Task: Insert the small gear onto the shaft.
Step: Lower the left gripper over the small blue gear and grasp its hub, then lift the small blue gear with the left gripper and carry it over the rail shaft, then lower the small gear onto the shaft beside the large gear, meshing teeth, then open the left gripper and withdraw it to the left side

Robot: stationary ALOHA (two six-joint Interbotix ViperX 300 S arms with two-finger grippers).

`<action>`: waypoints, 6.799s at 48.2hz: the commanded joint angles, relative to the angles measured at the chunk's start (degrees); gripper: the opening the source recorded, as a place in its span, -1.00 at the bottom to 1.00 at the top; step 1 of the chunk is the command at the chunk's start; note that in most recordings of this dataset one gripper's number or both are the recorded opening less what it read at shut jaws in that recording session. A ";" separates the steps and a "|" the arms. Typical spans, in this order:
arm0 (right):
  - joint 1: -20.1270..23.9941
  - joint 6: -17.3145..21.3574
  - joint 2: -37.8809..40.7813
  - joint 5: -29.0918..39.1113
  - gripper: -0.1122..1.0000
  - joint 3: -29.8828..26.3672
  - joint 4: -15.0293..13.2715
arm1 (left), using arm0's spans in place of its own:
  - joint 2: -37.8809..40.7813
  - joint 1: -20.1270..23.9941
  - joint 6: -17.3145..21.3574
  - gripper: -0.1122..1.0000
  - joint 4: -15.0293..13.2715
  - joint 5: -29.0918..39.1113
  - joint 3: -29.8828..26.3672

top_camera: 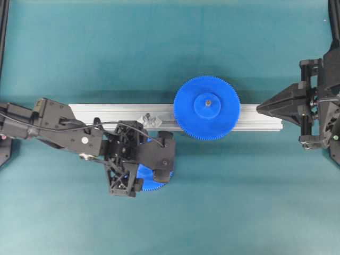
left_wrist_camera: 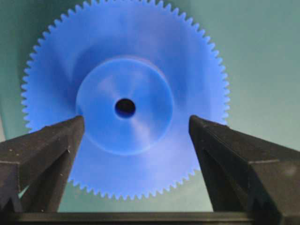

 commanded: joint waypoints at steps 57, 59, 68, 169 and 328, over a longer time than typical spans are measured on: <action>-0.09 0.44 -3.34 -0.26 -0.71 1.14 0.00 | 2.99 1.41 -1.14 0.85 0.26 0.09 -1.58; -0.09 0.44 -3.34 -0.35 -0.71 1.14 0.00 | 2.81 1.41 -1.23 0.83 0.26 0.18 -1.58; -0.09 0.53 -3.34 -0.53 -0.71 1.41 0.00 | 1.93 1.41 -1.58 0.48 0.26 0.62 -1.58; -0.88 0.62 -9.40 -0.44 -0.71 3.34 0.00 | -7.73 15.38 9.76 0.48 0.53 9.58 -5.80; -1.05 0.53 -14.85 4.31 -0.71 4.57 0.00 | -41.31 10.72 8.70 0.74 0.53 3.08 11.69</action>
